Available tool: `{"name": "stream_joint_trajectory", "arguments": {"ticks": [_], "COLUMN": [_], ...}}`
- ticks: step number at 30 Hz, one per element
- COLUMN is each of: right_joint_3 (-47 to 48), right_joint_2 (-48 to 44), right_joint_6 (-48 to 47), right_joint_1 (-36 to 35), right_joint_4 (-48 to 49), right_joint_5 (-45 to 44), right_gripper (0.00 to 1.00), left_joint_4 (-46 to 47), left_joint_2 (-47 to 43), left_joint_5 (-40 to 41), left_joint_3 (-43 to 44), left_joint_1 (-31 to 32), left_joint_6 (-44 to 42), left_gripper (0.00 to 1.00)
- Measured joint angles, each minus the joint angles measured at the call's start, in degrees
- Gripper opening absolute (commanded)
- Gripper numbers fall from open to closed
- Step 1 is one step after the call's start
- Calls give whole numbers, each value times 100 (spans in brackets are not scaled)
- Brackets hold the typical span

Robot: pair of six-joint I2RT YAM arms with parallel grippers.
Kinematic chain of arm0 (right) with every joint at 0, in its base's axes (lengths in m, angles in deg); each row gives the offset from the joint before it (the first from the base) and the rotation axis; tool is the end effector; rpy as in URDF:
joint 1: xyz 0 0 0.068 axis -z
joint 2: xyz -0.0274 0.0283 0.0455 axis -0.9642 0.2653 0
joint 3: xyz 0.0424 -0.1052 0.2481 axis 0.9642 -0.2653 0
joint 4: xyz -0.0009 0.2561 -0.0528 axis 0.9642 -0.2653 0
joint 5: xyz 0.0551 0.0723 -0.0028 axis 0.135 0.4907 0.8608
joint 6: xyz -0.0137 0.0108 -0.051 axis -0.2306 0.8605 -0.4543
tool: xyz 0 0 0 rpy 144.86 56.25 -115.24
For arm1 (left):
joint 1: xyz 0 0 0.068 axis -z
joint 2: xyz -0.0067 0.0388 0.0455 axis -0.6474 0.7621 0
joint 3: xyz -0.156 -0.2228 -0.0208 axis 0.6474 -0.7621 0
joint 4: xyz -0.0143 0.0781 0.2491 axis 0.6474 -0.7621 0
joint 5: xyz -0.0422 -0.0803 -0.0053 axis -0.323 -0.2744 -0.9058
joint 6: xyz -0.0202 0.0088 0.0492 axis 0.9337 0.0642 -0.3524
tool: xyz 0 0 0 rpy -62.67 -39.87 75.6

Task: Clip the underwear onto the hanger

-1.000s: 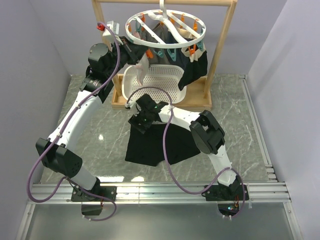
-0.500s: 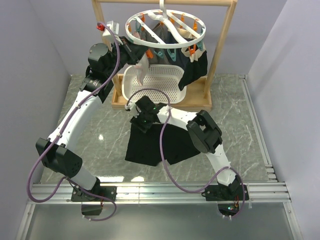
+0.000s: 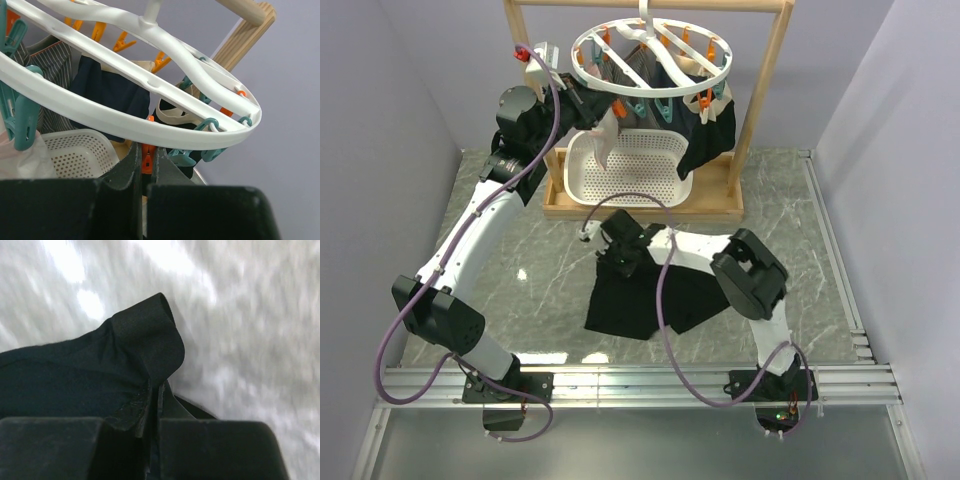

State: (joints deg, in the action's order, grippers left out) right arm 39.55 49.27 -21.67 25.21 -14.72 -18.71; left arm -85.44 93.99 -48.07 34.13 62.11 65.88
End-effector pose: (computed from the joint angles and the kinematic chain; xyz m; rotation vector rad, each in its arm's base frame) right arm 0.2865 0.3420 0.1605 -1.4271 2.1354 0.4089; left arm 0.3310 -0.1416 0.4864 0.0645 1.4789 -0.9692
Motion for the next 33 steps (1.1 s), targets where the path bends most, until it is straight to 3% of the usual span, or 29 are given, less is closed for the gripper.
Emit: {"name": "stream_joint_trajectory", "arguments": {"ticks": [7,13,21,33], "right_joint_3": [-1047,-1458,-1598,-1342], "right_joint_2": [-1390,-2481,-2761,-3324], "right_joint_6": [-413,-776,-1156,-1624], "right_joint_1": [7,13,87,509], "right_joint_4": [407,1707,2476,2717], "right_joint_5": [-629,-1344,-1823,-1318], "right_gripper": [0,0,0,0], "left_joint_4": [-26,-68,-125,-160], "left_joint_2": [4,4,4,4], "left_joint_5": [-42,-42,-46,-90], "left_joint_3": [4,4,4,4], "left_joint_1": [0,-11,-26,-37], "left_joint_6": [-4,-4,-9,-76], "left_gripper": [0,0,0,0]}}
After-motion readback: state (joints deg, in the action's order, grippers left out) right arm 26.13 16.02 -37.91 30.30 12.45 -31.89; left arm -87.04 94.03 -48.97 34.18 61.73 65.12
